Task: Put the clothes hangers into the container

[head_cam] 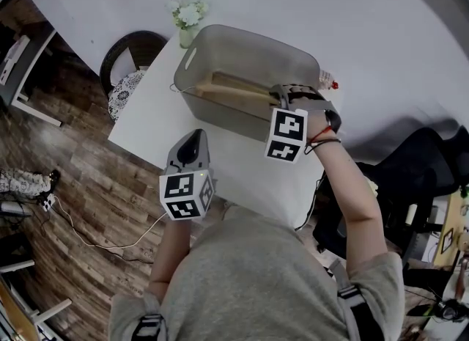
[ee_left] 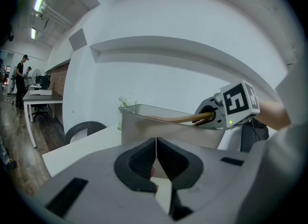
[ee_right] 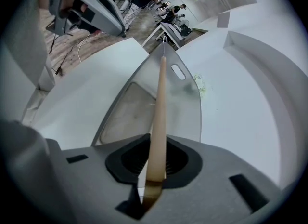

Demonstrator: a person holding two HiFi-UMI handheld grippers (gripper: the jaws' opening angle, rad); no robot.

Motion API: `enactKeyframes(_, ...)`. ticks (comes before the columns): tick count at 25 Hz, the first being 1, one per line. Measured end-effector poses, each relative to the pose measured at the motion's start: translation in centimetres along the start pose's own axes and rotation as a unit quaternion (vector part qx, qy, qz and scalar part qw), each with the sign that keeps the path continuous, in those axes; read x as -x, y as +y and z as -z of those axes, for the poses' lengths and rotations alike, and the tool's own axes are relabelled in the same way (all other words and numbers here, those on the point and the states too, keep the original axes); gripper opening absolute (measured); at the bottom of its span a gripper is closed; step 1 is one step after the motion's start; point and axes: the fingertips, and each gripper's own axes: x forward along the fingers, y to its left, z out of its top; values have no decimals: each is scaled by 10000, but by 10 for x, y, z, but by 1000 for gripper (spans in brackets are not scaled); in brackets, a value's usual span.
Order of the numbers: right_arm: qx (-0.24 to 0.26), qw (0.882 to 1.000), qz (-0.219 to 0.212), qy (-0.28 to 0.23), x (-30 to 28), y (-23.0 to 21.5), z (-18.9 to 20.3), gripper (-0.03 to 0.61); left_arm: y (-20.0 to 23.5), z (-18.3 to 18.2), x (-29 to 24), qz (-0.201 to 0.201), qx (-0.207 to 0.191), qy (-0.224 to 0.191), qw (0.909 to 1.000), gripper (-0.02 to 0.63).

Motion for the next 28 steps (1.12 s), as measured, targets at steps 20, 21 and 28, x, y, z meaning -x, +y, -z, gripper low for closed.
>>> enactKeyframes(20,-96,9979,431,-482,61,2,-15,129,-22,5,34,90,-53,-132,9999,9)
enactKeyframes(21,-108,9977,448,-498,63,2,-15,129,-23,5,37,93,-50,-137,9999,9)
enactKeyframes(28,-151,9963,617,-579,84,12,-19,129,-32,10,56,119,-59,-152,9998,11)
